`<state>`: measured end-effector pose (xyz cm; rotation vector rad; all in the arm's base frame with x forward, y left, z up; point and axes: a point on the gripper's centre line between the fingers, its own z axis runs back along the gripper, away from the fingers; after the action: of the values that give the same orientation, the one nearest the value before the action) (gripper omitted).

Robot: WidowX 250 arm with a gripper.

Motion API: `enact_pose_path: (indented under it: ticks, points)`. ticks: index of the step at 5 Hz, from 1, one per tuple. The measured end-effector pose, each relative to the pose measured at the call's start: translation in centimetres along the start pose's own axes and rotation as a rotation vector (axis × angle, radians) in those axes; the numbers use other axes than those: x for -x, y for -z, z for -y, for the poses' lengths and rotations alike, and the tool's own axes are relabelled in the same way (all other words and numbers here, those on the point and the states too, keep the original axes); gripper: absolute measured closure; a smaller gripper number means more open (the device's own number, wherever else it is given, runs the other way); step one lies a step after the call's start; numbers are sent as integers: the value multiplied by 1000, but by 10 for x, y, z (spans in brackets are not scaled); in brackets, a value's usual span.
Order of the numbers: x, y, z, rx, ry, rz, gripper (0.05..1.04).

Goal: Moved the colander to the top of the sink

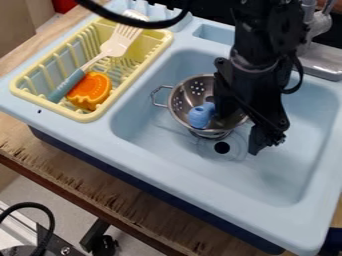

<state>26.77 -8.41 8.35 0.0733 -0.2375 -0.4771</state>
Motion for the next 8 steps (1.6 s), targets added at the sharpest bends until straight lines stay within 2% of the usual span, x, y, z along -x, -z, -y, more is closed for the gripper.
enact_pose_path:
  ticks: [1,2,3,4,5,7,8]
  points:
    - [2,3,-1,-10,-17,3,119]
    - [7,10,0,-41,-43,-13,301]
    - [8,15,-2,-79,-99,-27,594]
    - [7,16,-6,-117,-122,-22,827]
    - [8,15,-5,-115,-118,-26,964]
    - [11,9,3,-159,20,-31,1013]
    - [15,5,9,-171,85,-74,1018]
